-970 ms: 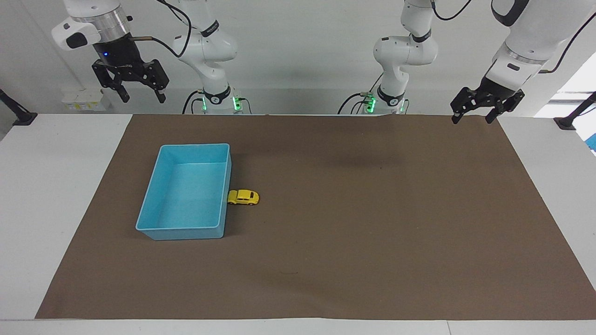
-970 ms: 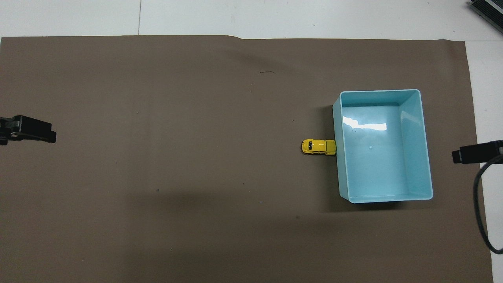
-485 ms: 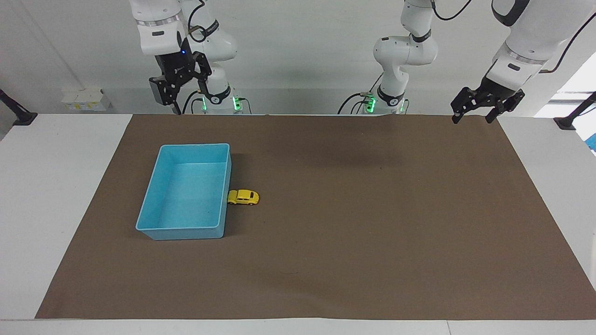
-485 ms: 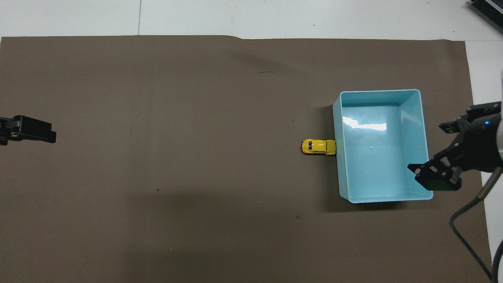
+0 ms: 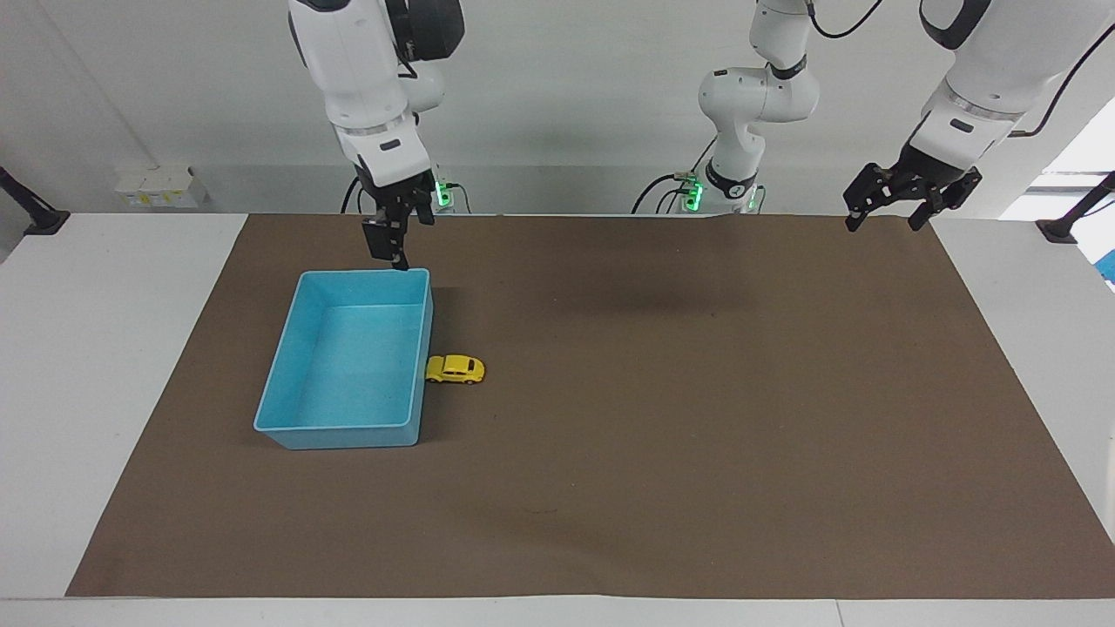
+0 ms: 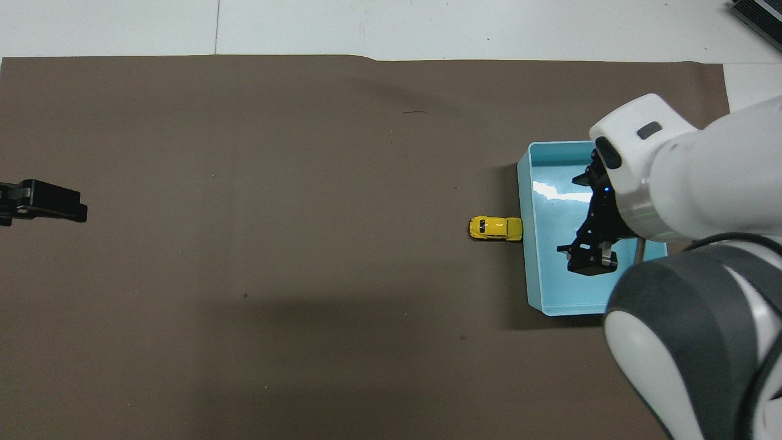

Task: Wind up and store yellow beetle car
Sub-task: 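Move the right gripper over the bin toward the car, then grasp the yellow car beside the bin with the right gripper, then lift the car over the bin wall and lower it inside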

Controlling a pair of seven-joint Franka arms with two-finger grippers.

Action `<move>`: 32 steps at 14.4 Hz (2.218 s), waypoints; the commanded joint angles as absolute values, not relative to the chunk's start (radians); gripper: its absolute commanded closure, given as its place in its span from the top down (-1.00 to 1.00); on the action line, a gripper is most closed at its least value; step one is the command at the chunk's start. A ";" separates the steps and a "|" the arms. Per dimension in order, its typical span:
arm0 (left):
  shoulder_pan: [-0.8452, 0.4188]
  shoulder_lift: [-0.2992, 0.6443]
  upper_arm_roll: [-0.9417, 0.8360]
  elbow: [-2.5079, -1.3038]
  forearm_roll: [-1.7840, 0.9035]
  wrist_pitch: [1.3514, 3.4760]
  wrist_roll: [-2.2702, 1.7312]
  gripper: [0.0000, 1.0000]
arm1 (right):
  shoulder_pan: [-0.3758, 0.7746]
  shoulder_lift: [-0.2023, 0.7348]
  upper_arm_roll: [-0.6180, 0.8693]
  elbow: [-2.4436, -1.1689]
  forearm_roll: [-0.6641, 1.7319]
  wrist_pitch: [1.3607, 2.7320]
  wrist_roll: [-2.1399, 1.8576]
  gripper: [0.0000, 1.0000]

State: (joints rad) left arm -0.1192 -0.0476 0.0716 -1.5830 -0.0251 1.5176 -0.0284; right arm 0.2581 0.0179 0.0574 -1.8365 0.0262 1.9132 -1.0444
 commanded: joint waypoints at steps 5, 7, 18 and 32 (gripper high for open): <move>-0.110 -0.043 0.066 -1.562 -0.014 1.494 -0.038 1.00 | 0.259 0.078 0.054 -2.017 -0.014 2.147 -1.163 1.00; -0.110 -0.043 0.066 -1.562 -0.014 1.494 -0.037 1.00 | 0.256 0.103 0.054 -2.068 -0.023 2.227 -1.177 1.00; -0.110 -0.043 0.066 -1.562 -0.014 1.494 -0.038 1.00 | 0.241 0.273 0.052 -2.109 -0.124 2.461 -1.181 -0.11; -0.110 -0.043 0.066 -1.562 -0.014 1.494 -0.038 1.00 | 0.215 0.121 0.066 -1.772 -0.077 1.907 -1.159 -1.00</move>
State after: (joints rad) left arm -0.1192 -0.0476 0.0716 -1.5829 -0.0251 1.5172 -0.0302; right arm 0.2980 0.1752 0.0601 -1.7613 -0.0978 1.9675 -1.0554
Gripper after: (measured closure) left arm 0.000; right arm 0.520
